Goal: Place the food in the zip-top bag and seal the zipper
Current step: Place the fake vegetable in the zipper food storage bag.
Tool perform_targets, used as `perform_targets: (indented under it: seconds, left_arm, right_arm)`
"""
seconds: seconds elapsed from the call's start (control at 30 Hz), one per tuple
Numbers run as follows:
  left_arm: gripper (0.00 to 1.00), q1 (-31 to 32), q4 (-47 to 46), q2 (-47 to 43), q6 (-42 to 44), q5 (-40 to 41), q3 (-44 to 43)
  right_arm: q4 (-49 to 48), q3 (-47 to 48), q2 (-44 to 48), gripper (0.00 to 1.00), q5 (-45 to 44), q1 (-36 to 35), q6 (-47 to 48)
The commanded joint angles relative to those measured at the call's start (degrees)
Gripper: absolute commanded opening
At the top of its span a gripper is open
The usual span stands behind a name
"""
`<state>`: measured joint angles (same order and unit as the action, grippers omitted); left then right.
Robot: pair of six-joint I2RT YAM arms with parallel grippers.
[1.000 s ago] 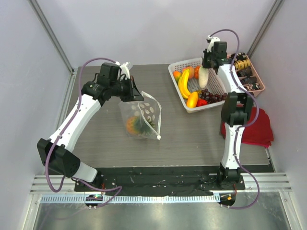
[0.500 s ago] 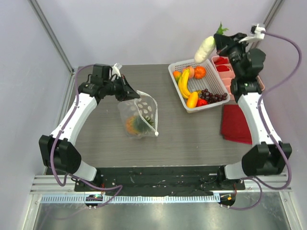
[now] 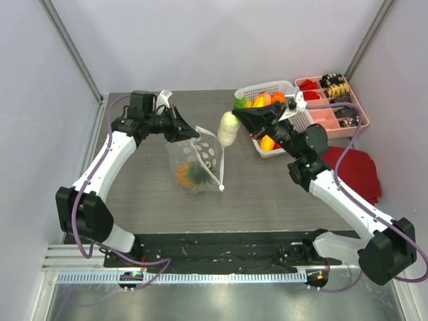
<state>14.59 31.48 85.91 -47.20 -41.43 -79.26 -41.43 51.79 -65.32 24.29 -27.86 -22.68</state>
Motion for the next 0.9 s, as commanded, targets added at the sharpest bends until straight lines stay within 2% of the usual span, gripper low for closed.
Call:
perform_targets:
  seconds: [0.0,0.13,0.23,0.27,0.37,0.57,0.87]
  left_arm:
    - [0.0,-0.44,-5.55,-0.65,-3.24,-4.88,1.39]
    - [0.0,-0.96,-8.19,-0.3,-5.62,-7.08,2.18]
    - [0.0,-1.84,-9.77,-0.13,-7.46,-8.31,2.8]
    - [0.0,-2.11,-11.52,0.05,-8.34,-8.93,3.06]
    - [0.0,-2.46,-13.46,0.66,-10.63,-10.95,4.03]
    - [0.0,-2.46,-16.37,0.93,-11.95,-12.45,4.82]
    - [0.0,-3.16,-17.68,1.81,-12.3,-14.2,4.82]
  right_arm:
    - [-15.33,-2.92,-1.38,0.01,-2.49,-3.51,5.7]
    - [-24.2,-5.12,-5.6,0.01,-3.82,-6.5,7.73]
    - [-33.34,-8.01,-9.2,0.01,-4.51,-8.79,11.4]
    - [-39.28,-10.11,-10.17,0.01,-4.95,-9.49,12.3]
    - [-46.0,-12.15,-13.69,0.01,-5.22,-10.02,14.14]
    - [-53.74,-11.63,-21.24,0.01,-5.57,-10.02,18.28]
    - [-54.11,-6.36,-27.22,0.01,-6.53,-10.55,19.86]
